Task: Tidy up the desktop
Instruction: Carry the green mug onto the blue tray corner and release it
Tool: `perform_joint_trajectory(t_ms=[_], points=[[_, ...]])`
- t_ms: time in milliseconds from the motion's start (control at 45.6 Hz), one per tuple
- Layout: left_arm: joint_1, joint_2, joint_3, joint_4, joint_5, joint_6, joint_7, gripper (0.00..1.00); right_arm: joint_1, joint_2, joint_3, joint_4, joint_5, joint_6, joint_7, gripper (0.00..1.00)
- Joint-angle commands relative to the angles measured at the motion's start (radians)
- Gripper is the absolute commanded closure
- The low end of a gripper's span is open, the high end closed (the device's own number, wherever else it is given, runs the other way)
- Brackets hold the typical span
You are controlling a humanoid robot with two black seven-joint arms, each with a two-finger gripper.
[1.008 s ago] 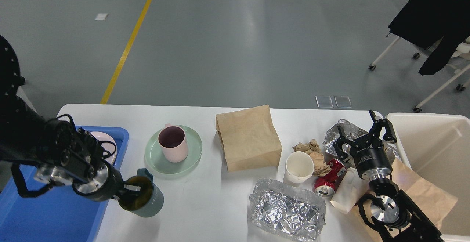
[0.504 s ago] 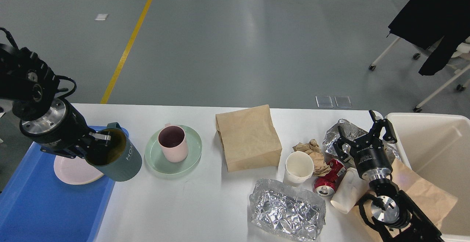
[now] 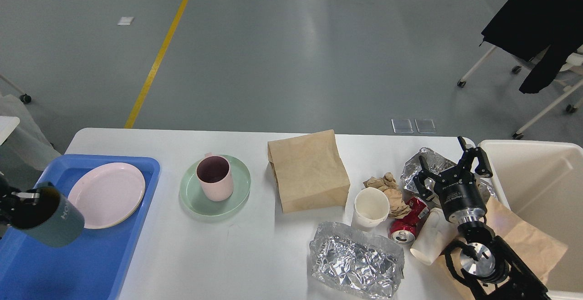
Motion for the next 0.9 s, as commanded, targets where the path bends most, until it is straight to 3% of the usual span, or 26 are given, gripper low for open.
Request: perform_joint_trajectory(t_ms=[0, 175, 351, 504, 811, 877], points=[[0.213, 0.036, -0.128, 0.223, 0.072, -0.054, -0.062, 0.99, 0.001, 0.000, 0.000, 0.000, 0.000, 0.000, 0.000, 0.00], [0.458, 0.027, -0.303, 0.411, 0.109, -0.050, -0.073, 0.98, 0.001, 0.000, 0.000, 0.000, 0.000, 0.000, 0.000, 0.00], [0.555, 0.004, -0.360, 0.543, 0.109, -0.041, -0.071, 0.98, 0.001, 0.000, 0.000, 0.000, 0.000, 0.000, 0.000, 0.00], [0.670, -0.048, -0.409, 0.624, 0.109, 0.018, -0.059, 0.95, 0.001, 0.000, 0.000, -0.002, 0.000, 0.000, 0.000, 0.00], [0.687, -0.048, -0.419, 0.626, 0.106, -0.039, -0.050, 0.95, 0.001, 0.000, -0.001, -0.002, 0.000, 0.000, 0.000, 0.00], [0.685, -0.045, -0.419, 0.626, 0.106, -0.033, -0.027, 0.94, 0.001, 0.000, 0.000, -0.002, 0.000, 0.000, 0.000, 0.00]])
